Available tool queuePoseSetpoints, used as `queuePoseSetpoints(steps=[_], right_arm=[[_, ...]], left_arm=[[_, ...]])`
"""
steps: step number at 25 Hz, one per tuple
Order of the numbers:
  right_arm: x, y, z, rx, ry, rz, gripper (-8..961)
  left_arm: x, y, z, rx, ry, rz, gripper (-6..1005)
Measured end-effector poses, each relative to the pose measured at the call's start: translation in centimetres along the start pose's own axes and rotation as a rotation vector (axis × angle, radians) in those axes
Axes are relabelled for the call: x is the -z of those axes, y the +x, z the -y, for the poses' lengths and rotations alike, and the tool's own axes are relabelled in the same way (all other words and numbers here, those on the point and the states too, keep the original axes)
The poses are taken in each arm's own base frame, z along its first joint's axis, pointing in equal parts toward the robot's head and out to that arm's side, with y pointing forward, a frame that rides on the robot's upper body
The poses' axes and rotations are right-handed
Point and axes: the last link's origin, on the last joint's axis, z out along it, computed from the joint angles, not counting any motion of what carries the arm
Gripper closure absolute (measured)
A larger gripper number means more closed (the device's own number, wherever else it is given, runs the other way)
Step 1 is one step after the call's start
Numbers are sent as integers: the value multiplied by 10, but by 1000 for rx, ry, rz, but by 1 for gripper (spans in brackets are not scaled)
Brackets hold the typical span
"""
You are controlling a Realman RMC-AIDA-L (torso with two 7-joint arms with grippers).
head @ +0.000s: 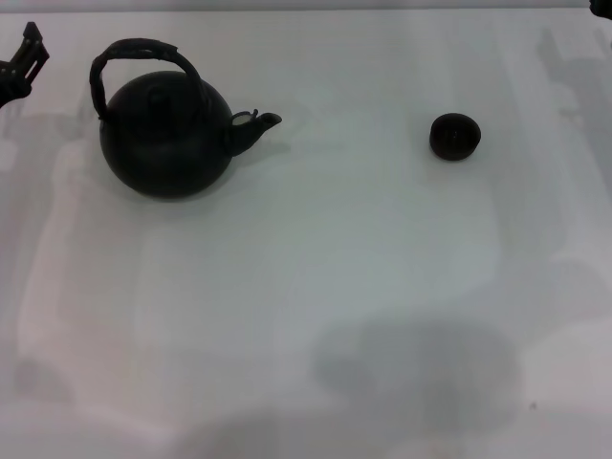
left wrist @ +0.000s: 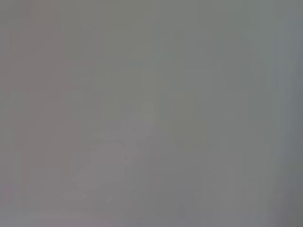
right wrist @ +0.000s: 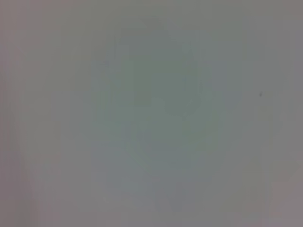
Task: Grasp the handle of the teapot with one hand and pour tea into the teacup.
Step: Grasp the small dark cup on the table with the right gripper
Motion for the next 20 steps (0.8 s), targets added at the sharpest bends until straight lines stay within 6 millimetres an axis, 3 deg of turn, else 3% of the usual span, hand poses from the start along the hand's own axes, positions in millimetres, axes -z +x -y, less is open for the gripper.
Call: queuePoseSetpoints(steps=[14, 20], right_arm=[[1, 3, -1, -40, -1, -14, 125], [-10, -3, -23, -129, -130, -42, 125]], left_arm=[[1, -3, -2, 6, -2, 8, 115], [2, -3, -3, -1, -14, 8, 115]])
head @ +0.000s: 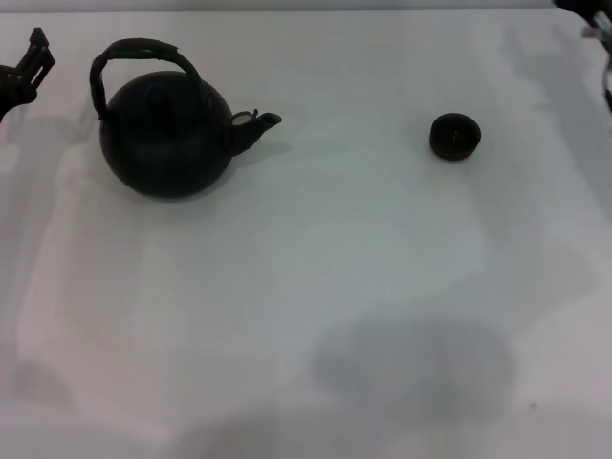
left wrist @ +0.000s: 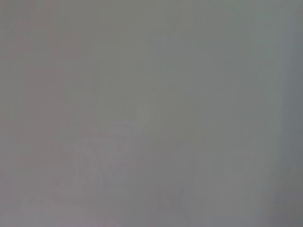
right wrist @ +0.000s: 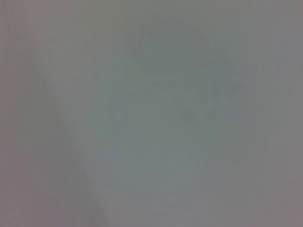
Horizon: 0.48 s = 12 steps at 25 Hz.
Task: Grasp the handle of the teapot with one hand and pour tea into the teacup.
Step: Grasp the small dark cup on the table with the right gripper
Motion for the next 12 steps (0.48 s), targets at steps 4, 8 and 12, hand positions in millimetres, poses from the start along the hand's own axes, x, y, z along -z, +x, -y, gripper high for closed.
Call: queuePoseSetpoints(steps=[4, 8, 12], right_arm=[[-8, -11, -17, -86, -181, -41, 125], [-15, -27, -30, -82, -361, -127, 125], [-21, -53, -52, 76, -568, -267, 126]], left_arm=[[1, 0, 0, 0, 1, 1, 114], [3, -2, 2, 3, 5, 4, 114], [6, -3, 3, 2, 8, 8, 114]])
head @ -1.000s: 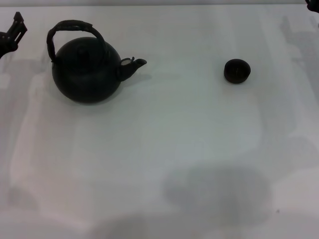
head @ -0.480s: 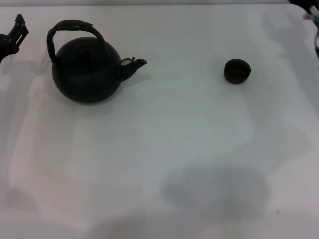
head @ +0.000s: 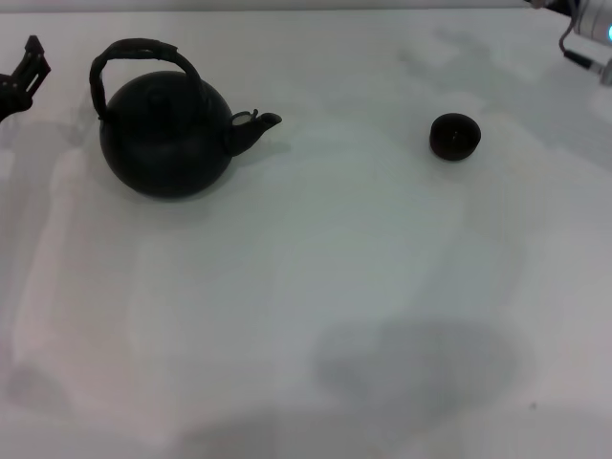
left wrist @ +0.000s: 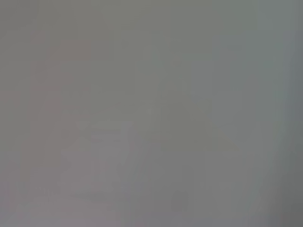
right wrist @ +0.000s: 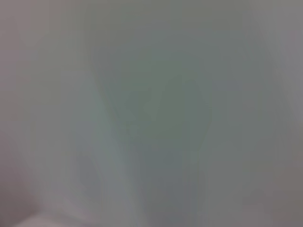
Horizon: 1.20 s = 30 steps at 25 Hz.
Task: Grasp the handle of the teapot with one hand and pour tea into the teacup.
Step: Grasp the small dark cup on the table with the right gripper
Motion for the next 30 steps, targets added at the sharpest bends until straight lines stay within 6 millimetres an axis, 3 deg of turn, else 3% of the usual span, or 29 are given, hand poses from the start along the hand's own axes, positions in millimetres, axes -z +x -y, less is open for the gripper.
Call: queuePoseSetpoints(steps=[5, 9, 18, 23, 26, 27, 28, 30], right_arm=[[-15, -30, -17, 139, -125, -236, 126], [-35, -40, -35, 272, -183, -443, 126], [-50, -45, -49, 367, -167, -524, 127], [-42, -40, -23, 254, -5, -379, 127], [-18, -29, 7, 127, 157, -212, 127], [5, -9, 24, 49, 226, -126, 127], [5, -9, 24, 49, 226, -126, 127], [26, 11, 34, -46, 259, -28, 127]], left_arm=[[1, -1, -2, -21, -26, 9, 115], [2, -1, -3, -24, -31, 1, 114], [9, 0, 0, -18, -23, -23, 116], [9, 0, 1, -18, -21, -26, 116], [9, 0, 1, -17, -21, -27, 116], [9, 0, 1, -17, -21, -27, 117], [9, 0, 1, -15, -20, -27, 117], [10, 0, 2, -13, -18, -26, 117]])
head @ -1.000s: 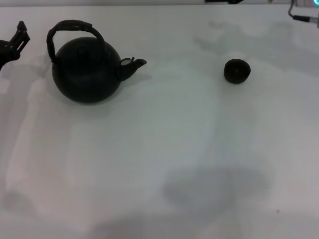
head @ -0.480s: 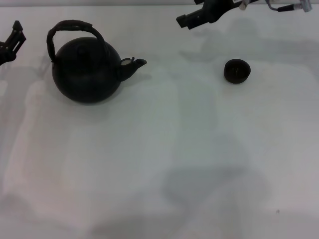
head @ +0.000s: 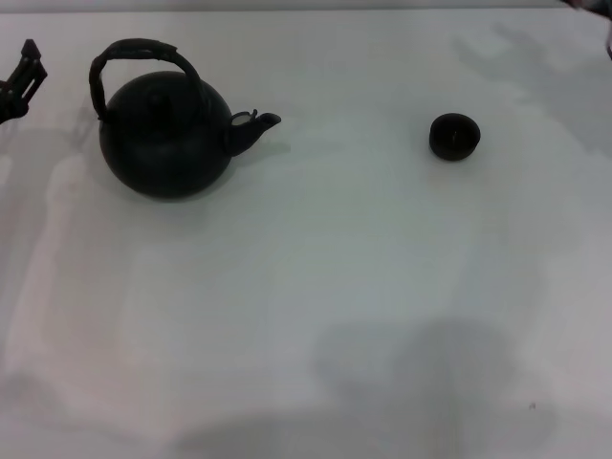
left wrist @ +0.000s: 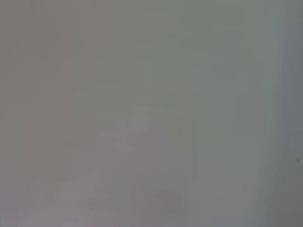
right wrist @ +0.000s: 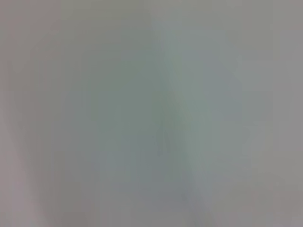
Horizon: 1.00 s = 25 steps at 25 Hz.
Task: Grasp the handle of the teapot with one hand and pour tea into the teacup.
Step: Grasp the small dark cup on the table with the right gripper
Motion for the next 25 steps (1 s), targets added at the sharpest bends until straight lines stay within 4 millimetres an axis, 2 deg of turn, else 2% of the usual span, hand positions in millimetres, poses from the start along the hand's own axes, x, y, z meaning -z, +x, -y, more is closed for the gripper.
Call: queuePoseSetpoints(steps=[3, 5, 7, 9, 12, 16, 25], right_arm=[[31, 25, 18, -230, 37, 225, 127], [55, 32, 29, -331, 96, 416, 128], [77, 44, 36, -328, 195, 557, 128], [90, 56, 39, -223, 309, 597, 128], [92, 73, 41, -39, 446, 518, 128], [84, 85, 46, 40, 513, 391, 129], [75, 78, 44, 44, 509, 394, 134]], left_arm=[[0, 0, 1, 1, 2, 0, 117], [-1, 1, 0, 0, 0, -4, 117], [-3, 2, 0, -1, -3, -6, 116], [-6, 4, -2, -2, -7, -11, 116], [-7, 5, -3, -2, -11, -14, 116], [-6, 4, -3, 0, -10, -12, 117], [-1, -1, -5, 19, -6, 1, 116]])
